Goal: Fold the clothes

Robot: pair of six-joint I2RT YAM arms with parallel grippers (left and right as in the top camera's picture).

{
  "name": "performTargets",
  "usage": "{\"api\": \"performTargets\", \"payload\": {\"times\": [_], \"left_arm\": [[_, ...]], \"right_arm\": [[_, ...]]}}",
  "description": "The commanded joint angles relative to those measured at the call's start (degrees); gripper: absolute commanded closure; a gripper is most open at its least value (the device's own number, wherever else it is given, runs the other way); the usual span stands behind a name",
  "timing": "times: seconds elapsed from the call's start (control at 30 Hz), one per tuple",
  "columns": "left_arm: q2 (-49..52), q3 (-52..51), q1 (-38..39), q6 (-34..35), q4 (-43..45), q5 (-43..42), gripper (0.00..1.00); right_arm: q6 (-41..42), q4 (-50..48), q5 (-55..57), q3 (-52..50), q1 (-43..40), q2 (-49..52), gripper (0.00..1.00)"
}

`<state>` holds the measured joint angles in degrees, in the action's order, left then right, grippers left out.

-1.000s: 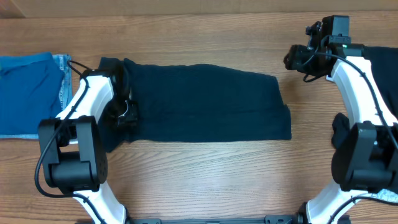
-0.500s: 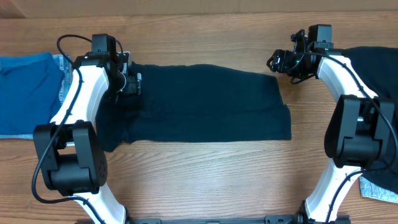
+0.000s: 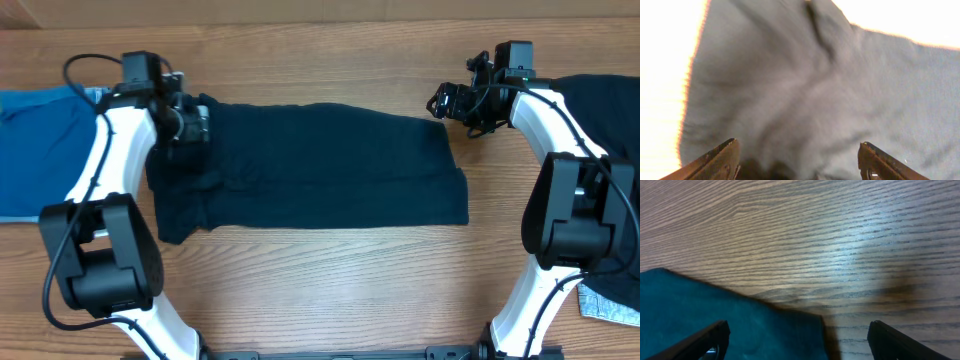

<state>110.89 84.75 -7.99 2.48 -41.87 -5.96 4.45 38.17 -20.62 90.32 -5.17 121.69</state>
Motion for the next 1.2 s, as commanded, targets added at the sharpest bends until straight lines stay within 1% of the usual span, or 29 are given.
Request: {"api": "performTargets", "payload": {"times": [0.0, 0.03, 0.07, 0.1, 0.2, 0.33, 0.43, 0.5, 0.53, 0.6, 0.63, 0.7, 0.77, 0.8, 1.0, 1.07, 1.1, 1.17], "left_arm": [[-1.51, 1.03, -4.04, 2.40, 3.39, 0.09, 0.21], [-1.51, 1.03, -4.79, 2.45, 4.35, -0.02, 0.20], [-1.51, 1.03, -5.16, 2.45, 4.94, -0.02, 0.16], [-1.51, 1.03, -5.33, 2.45, 5.33, -0.04, 0.13], [-1.51, 1.03, -5.42, 2.45, 5.84, -0.04, 0.13], [-1.51, 1.03, -5.22, 2.45, 4.00, -0.07, 0.13], [-1.51, 0.98, -5.11, 2.45, 1.97, -0.07, 0.13], [-1.51, 0.96, -5.11, 2.45, 1.38, -0.04, 0.14], [-1.51, 0.96, -5.11, 2.45, 1.14, -0.07, 0.14], [-1.51, 0.96, -5.11, 2.47, 0.66, -0.07, 0.14], [-1.51, 0.96, -5.11, 2.45, 0.50, -0.07, 0.14], [-1.51, 0.96, -5.11, 2.45, 0.00, -0.04, 0.14], [-1.51, 0.96, -5.11, 2.45, -0.48, -0.04, 0.14], [-1.51, 0.96, -5.11, 2.45, -0.57, -0.04, 0.14], [-1.51, 0.96, -5.11, 2.43, -1.14, -0.04, 0.14], [-1.51, 0.96, -5.11, 2.43, -1.44, -0.04, 0.14], [-1.51, 0.96, -5.11, 2.40, -1.62, -0.04, 0.14], [-1.51, 0.96, -5.11, 2.40, -2.03, -0.04, 0.14]], "right_arm": [[-0.37, -0.42, -0.55, 0.46, 0.07, 1.14, 0.07], [-0.39, -0.42, -1.18, 0.46, 0.07, 1.79, 0.07], [-0.39, -0.55, -2.10, 0.44, 0.07, 2.54, 0.07], [-0.39, -0.68, -3.13, 0.44, 0.07, 2.89, 0.07], [-0.35, -1.70, -5.66, 0.44, 0.07, 4.57, 0.07], [-0.35, -2.67, -6.05, 0.44, 0.07, 6.60, 0.07], [-0.15, -3.43, -7.76, 0.44, 0.09, 7.56, 0.09], [-0.15, -2.69, -10.47, 0.44, 0.09, 7.58, 0.12], [-0.17, -1.81, -11.65, 0.44, 0.09, 7.58, 0.14], [-0.15, -0.02, -12.11, 0.44, 0.07, 7.56, 0.29], [-0.15, 0.33, -12.13, 0.44, 0.07, 7.56, 0.34], [-0.15, 0.61, -12.46, 0.44, 0.07, 7.56, 0.51], [-0.15, 0.55, -12.98, 0.44, 0.07, 7.56, 0.62], [-0.15, 0.46, -12.98, 0.44, 0.07, 7.56, 0.64], [-0.07, 0.68, -12.61, 0.55, -0.11, 7.37, 0.65], [-0.17, 2.47, -9.03, 0.55, -0.11, 6.54, 0.66], [-0.17, 4.00, -5.90, 0.55, -0.11, 5.57, 0.71], [-1.05, 6.67, -2.64, 0.55, -0.02, 3.52, 0.85]]}}
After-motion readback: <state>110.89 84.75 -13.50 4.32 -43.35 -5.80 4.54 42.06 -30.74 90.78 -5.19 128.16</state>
